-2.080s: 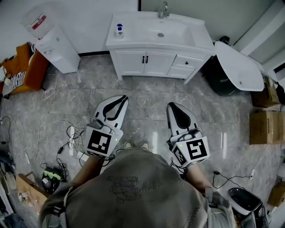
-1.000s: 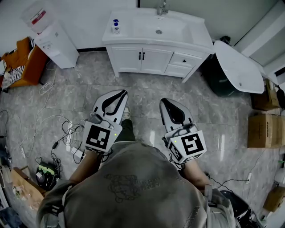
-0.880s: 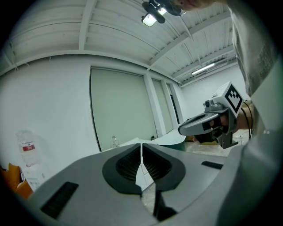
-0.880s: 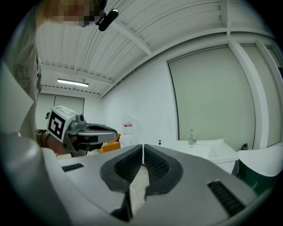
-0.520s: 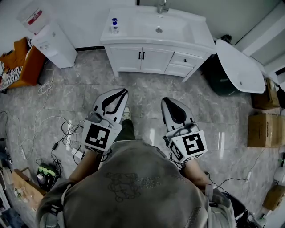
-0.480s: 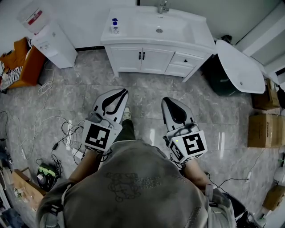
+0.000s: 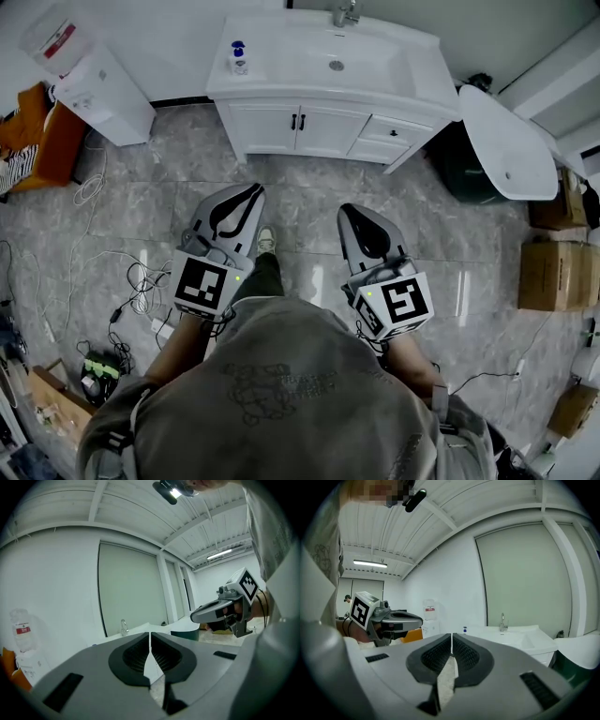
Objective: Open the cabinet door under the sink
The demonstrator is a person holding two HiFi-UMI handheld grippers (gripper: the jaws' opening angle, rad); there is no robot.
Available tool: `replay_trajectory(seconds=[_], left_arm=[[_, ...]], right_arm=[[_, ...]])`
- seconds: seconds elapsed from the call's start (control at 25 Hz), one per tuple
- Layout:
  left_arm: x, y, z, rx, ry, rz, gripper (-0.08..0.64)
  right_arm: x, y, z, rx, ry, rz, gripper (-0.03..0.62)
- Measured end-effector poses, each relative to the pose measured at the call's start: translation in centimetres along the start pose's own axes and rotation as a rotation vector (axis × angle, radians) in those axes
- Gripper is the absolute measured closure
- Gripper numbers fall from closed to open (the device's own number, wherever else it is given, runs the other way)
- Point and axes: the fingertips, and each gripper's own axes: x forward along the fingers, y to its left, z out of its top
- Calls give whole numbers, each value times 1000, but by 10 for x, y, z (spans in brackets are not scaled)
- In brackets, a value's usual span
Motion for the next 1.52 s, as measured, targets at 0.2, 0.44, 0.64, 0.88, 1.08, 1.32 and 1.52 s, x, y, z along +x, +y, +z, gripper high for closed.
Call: replay_trajectory(seconds=[0.2, 0.44, 0.64, 0.88, 1.08, 1.32, 1.52], left_arm=[[28, 35, -5, -16, -4, -15, 534], [68, 82, -8, -26, -2, -49, 534], [99, 120, -14, -22, 9, -83, 534], [145, 157, -25, -16, 3, -150, 534], [183, 180, -40, -24, 5, -176, 534], [222, 194, -71, -52, 58, -194, 534], [253, 192, -102, 27, 139, -216, 534]], right_arm=[[40, -13, 3, 5, 26, -5, 561], [98, -32, 14, 10, 56, -21, 561], [144, -50, 19, 15, 81, -46, 561], [207, -79, 20, 7, 111, -80, 561], [251, -97, 7, -2, 147, -91, 561], [284, -132, -21, 15, 209, -89, 561], [311, -162, -54, 66, 241, -61, 561]])
